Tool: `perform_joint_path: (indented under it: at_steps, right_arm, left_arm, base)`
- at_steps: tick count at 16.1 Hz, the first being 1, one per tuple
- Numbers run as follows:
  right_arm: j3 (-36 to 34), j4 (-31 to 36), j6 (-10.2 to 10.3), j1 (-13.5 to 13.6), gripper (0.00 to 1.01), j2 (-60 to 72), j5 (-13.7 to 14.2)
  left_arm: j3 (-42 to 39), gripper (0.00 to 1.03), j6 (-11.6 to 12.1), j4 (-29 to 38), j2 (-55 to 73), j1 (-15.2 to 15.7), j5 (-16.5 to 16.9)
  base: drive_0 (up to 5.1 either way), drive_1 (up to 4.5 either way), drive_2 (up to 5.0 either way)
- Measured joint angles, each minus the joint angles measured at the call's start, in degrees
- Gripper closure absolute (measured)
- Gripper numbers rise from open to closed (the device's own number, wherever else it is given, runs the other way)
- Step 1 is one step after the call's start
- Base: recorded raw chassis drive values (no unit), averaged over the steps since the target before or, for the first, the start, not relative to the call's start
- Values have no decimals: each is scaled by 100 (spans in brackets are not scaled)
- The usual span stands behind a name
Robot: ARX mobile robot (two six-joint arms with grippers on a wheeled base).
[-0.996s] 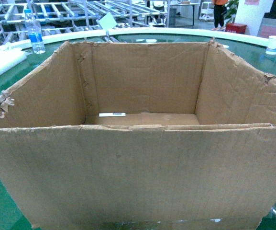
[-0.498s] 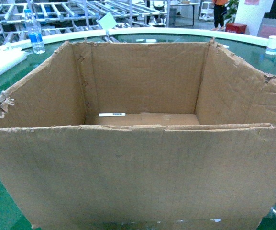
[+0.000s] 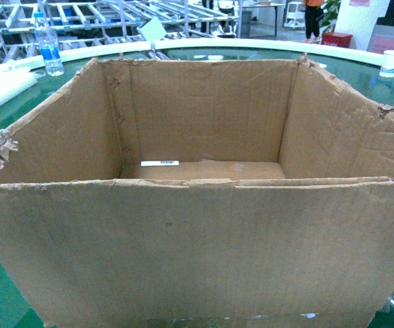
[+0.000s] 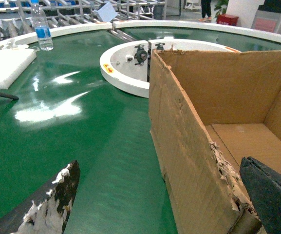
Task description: Sort boxes to right shelf from conveyor
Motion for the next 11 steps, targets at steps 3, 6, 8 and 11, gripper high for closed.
perform_joint_path:
  at_steps: [3,6,8,11]
  right_arm:
    - [0,0,0,0,3,-22,15]
    - [428,-28,-35,756,3,807,457]
    - [1095,-85,-122,1097,3,1622,444]
    - [2339,-804,-299,1093,3,2811,262]
  left_arm:
    - [-2,5,-31,61,-68,0,-2]
    - [114,5,-66,374,387,-142,-212]
    - [634,5,-258,350,1156,-352,-280]
    - [1567,5,-903,-527,1700,-345,-131]
  base:
    - [0,0,0]
    - [0,0,0]
    - [0,0,0]
    - [0,0,0]
